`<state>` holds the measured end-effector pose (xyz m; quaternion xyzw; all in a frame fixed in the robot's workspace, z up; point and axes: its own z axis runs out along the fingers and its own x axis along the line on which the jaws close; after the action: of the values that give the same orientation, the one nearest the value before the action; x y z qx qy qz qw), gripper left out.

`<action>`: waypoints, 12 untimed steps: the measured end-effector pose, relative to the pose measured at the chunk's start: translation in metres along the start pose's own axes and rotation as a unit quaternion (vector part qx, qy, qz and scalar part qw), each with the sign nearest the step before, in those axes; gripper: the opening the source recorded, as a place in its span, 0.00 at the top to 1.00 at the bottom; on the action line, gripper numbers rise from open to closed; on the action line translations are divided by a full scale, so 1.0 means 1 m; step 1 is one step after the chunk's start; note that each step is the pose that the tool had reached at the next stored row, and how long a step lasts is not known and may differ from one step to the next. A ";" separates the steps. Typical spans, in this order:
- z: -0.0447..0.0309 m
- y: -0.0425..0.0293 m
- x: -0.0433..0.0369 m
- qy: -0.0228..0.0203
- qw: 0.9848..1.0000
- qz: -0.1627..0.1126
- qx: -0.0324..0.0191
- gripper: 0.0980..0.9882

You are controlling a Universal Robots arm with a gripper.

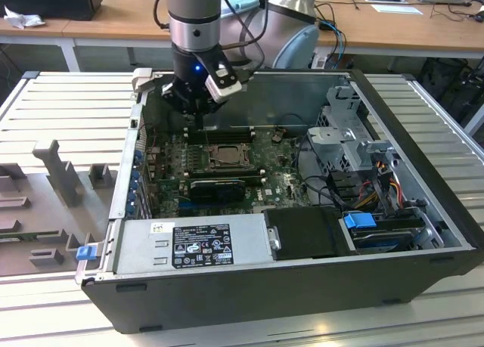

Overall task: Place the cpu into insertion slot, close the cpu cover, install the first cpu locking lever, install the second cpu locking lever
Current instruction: 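Install the first cpu locking lever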

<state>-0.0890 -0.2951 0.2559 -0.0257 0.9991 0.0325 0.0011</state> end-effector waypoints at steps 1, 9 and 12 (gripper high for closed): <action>0.0002 -0.0001 -0.0012 0.000 1.000 0.000 0.000 0.99; 0.0019 -0.0009 -0.0158 0.000 1.000 0.000 0.000 0.99; 0.0036 -0.0013 -0.0208 0.000 1.000 0.000 -0.001 0.99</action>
<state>-0.0682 -0.2952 0.2523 -0.0257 0.9991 0.0337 0.0012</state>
